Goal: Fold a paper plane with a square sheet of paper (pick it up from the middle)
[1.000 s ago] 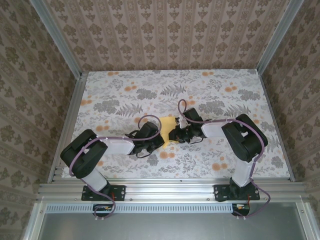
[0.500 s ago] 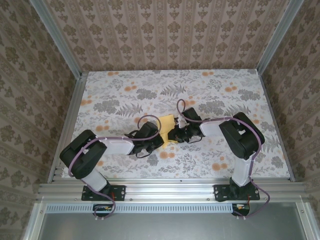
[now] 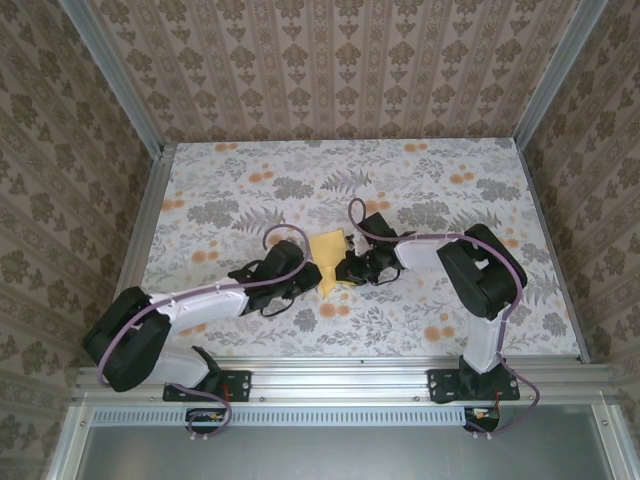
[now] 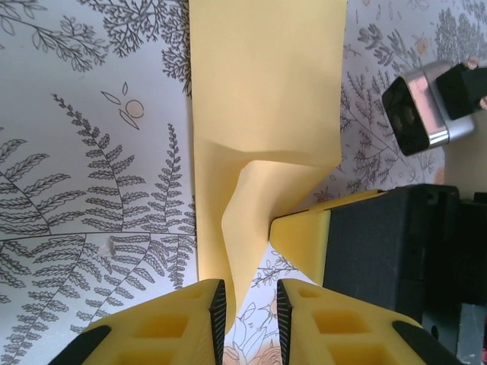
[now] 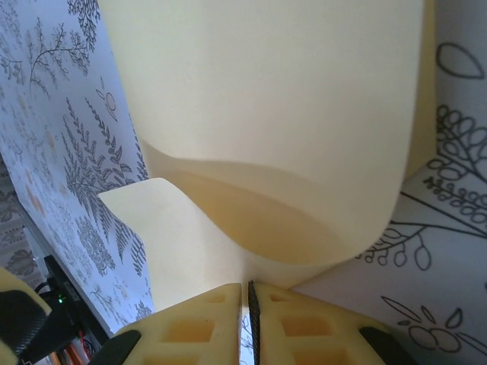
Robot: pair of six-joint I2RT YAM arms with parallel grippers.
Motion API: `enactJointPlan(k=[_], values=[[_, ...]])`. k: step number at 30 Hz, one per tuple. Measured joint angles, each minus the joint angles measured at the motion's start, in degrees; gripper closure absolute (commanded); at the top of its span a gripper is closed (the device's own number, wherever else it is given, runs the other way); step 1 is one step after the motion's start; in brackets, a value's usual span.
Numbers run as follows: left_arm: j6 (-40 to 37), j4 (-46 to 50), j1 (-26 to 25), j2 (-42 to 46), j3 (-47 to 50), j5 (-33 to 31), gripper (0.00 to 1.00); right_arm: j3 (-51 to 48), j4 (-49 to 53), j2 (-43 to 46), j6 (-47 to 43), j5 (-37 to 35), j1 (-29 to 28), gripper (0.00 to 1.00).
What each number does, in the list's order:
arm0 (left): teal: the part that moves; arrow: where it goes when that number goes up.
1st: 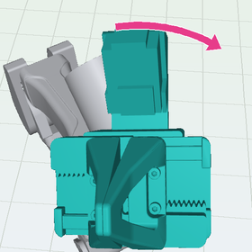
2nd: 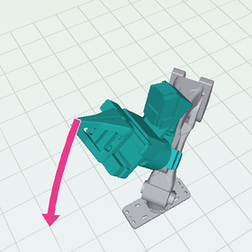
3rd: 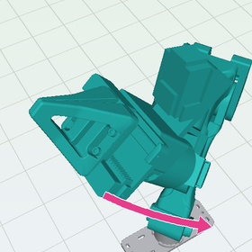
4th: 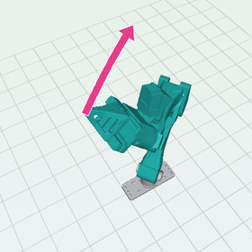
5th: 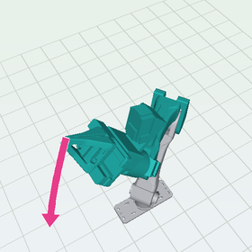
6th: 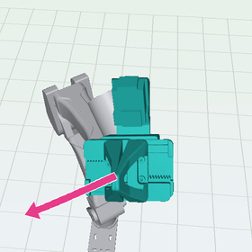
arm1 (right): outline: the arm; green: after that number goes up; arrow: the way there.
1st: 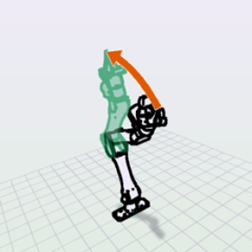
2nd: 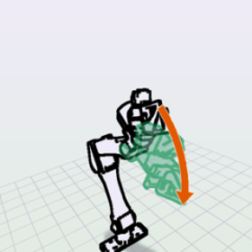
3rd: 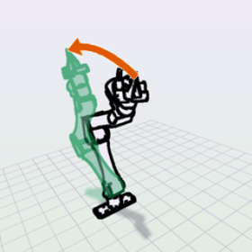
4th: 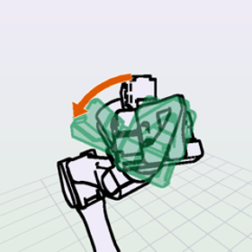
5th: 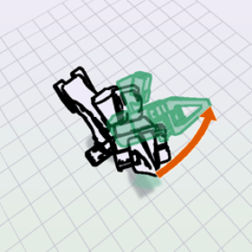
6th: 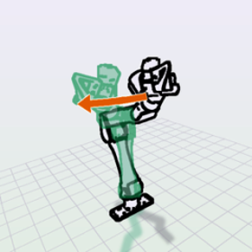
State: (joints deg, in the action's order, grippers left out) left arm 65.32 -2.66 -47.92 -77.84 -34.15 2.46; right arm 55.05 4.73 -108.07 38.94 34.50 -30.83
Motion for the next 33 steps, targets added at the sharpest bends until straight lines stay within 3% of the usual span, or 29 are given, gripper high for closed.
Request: enactJointPlan(k=[18,33], values=[[-1.11,-12.22,-0.90,-10.69,0.55,7.23,0.83,3.89,6.16,-0.85,1.95,-3.82,-1.25,0.86],[-1.97,-5.68,-1.62,-11.08,-0.02,4.42,0.86,5.25,7.76,-1.60,4.96,-3.85,-1.29,0.85]])
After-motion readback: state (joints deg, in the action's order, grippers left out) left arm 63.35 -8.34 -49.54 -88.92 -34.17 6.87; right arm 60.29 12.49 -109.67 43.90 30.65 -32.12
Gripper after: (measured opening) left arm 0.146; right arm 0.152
